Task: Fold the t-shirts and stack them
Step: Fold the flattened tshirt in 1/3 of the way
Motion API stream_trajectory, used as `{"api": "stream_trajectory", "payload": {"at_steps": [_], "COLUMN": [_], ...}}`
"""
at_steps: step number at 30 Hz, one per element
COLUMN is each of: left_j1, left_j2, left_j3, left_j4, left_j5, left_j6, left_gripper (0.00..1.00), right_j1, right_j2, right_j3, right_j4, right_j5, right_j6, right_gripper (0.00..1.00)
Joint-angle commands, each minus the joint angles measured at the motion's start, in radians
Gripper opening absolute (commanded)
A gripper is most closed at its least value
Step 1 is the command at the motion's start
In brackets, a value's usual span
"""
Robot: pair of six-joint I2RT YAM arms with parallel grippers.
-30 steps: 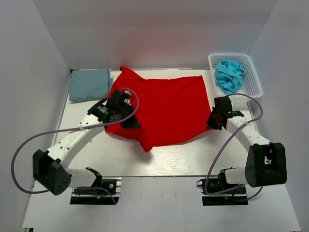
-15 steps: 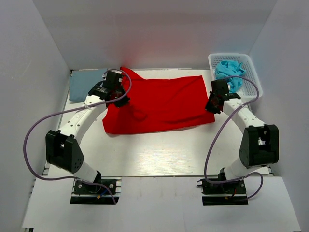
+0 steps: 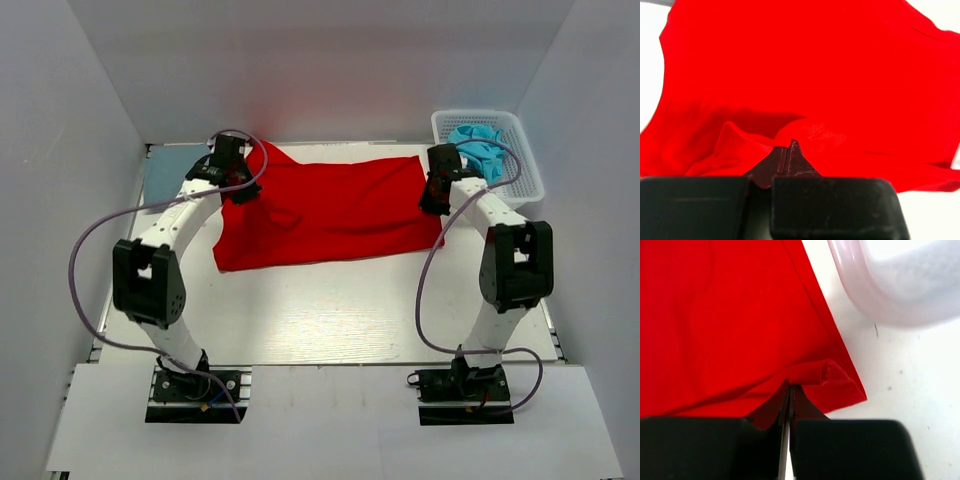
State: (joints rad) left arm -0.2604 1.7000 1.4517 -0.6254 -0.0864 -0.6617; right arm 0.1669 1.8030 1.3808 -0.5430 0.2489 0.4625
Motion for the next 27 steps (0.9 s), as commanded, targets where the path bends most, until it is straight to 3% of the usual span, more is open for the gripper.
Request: {"api": "stream_trajectory", "payload": {"at_steps": [1,3,4,5,7,8,10,14,19,23,27], "left_j1": [0.021,0.05,0.059,0.059,0.088,0.098,0.107,0.119,0.099,0.089,0.089], "left_j2": [0.065,0.111,0.166,0.196,0.259,0.314,0.346,0.339,0.166,0.021,0.018], "left_j3": [0.082,0.126,0.151,0.179,0.298,0.337,0.413,0.42,0.13,-0.179,-0.281], "left_j4": [0.049,0.049,0.049,0.04,-0.018,-0.04,-0.074,-0.105,-0.031,0.143,0.19], "left_j5": [0.004,-0.01,-0.01,-0.01,0.002,0.002,-0.009,0.02,0.105,0.298,0.294], "left_j6": [0.03,0.03,0.03,0.03,0.03,0.03,0.02,0.02,0.031,0.019,-0.004], "left_gripper": [0.0,0.0,0.14,0.33,0.84,1.0,1.0,1.0,1.0,1.0,1.0], "right_j1": [0.002,-0.004,-0.003,0.0,0.006,0.014,0.02,0.055,0.074,0.069,0.065], "right_j2": [0.038,0.1,0.136,0.16,0.182,0.174,0.148,0.075,-0.01,0.033,0.085], "right_j3": [0.081,0.142,0.164,0.231,0.262,0.277,0.259,0.178,0.005,-0.034,-0.042], "right_j4": [0.008,-0.011,-0.024,-0.072,-0.086,-0.087,-0.072,-0.025,0.063,0.101,0.136], "right_j5": [0.05,0.052,0.053,0.05,0.046,0.023,-0.014,-0.072,-0.146,-0.201,-0.226], "right_j6": [-0.013,-0.015,-0.013,-0.009,-0.015,-0.024,-0.041,-0.07,-0.084,-0.079,-0.067], "right_gripper": [0.05,0.18,0.34,0.4,0.54,0.9,0.9,0.9,0.9,0.9,0.9]}}
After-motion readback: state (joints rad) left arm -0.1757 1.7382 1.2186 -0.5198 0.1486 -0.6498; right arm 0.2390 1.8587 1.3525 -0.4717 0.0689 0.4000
